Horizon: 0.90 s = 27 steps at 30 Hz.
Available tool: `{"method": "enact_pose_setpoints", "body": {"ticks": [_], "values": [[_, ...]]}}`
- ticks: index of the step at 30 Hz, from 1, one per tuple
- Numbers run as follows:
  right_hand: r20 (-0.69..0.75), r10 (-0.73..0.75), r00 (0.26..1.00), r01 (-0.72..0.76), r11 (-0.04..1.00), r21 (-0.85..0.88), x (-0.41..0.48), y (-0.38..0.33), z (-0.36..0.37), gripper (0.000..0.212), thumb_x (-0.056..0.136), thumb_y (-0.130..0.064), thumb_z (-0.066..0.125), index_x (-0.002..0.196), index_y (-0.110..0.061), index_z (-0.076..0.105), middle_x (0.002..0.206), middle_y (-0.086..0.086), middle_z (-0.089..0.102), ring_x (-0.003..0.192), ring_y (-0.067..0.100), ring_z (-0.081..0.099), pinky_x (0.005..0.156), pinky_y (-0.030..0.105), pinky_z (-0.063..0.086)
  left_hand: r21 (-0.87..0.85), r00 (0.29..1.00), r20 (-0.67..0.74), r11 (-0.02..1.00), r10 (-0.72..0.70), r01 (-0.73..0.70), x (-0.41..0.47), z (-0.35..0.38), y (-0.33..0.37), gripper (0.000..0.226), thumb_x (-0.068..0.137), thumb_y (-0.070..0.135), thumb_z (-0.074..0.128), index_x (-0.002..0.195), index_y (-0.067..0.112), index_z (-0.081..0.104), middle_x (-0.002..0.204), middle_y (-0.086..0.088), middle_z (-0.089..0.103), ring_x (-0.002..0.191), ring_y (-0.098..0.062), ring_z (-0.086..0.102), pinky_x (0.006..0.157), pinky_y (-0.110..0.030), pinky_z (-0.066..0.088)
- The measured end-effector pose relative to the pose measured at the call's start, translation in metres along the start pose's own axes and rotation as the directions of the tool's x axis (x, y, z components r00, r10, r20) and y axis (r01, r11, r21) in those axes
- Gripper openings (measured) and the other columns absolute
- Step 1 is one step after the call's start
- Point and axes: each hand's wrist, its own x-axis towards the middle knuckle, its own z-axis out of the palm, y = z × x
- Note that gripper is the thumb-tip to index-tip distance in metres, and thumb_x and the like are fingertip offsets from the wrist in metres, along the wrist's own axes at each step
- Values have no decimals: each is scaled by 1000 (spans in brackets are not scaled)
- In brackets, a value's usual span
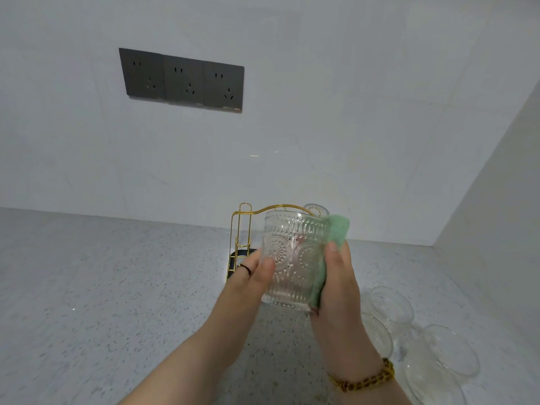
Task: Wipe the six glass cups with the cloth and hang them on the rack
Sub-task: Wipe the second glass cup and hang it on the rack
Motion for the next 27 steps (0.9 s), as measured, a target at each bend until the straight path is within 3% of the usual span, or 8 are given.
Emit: {"method": "enact_pose_setpoints", "body": {"ticks": [5,8,10,12,17,20,23,27], "values": [[-26,-140,990,121,923,-366,-2,7,1,62,75,-49,38,133,-26,37,106,1,62,90,11,62,75,27,53,14,995,-98,1000,23,-21,-3,8,0,40,83,47,37,115,29,53,106,12,62,106,-9,56,99,-39,45],[12,-149,989,138,883,-449,-4,9,8,81,64,-61,33,138,-28,31,132,5,50,118,21,51,97,42,46,9,999,-38,1000,-20,20,-3,9,-6,49,82,35,58,125,12,46,114,-2,63,101,-12,62,85,-29,53],[20,-136,990,132,892,-432,-3,6,9,79,63,-60,37,136,-30,34,133,1,50,120,20,50,100,46,43,-78,999,11,996,-38,39,-3,5,-8,68,66,43,74,122,12,50,109,-5,68,96,-13,67,78,-27,55],[18,-60,998,62,947,-314,-1,4,6,65,70,-54,45,130,-30,42,126,5,56,113,23,56,95,49,47,-80,999,30,996,-42,44,-1,1,-10,82,53,61,71,122,20,52,111,1,69,105,-18,64,90,-39,51],[32,82,996,-82,997,1,2,3,-2,36,91,-31,43,124,-19,49,109,11,64,85,20,69,62,33,58,-137,995,24,985,-102,104,1,3,-8,116,37,80,65,135,28,34,133,0,53,126,-24,46,109,-53,31],[-19,25,999,-27,992,-124,1,4,-2,51,83,-42,46,131,-26,42,123,7,58,106,24,61,87,45,53,-51,992,33,991,-123,125,0,1,-2,93,55,72,64,131,25,39,131,5,53,125,-16,45,103,-37,38],[-30,-53,998,43,962,-270,1,4,-4,49,89,-40,41,135,-24,37,115,4,59,98,18,60,82,32,51,39,990,39,990,-136,134,1,-5,1,36,71,44,58,103,29,60,109,13,64,106,0,54,84,-16,41],[-23,-136,990,113,893,-435,2,8,-2,71,75,-51,37,137,-18,33,125,12,53,104,19,55,78,16,48,13,994,-1,994,-108,108,1,-3,-2,47,83,23,59,128,22,43,106,2,63,93,8,57,67,-7,43]]}}
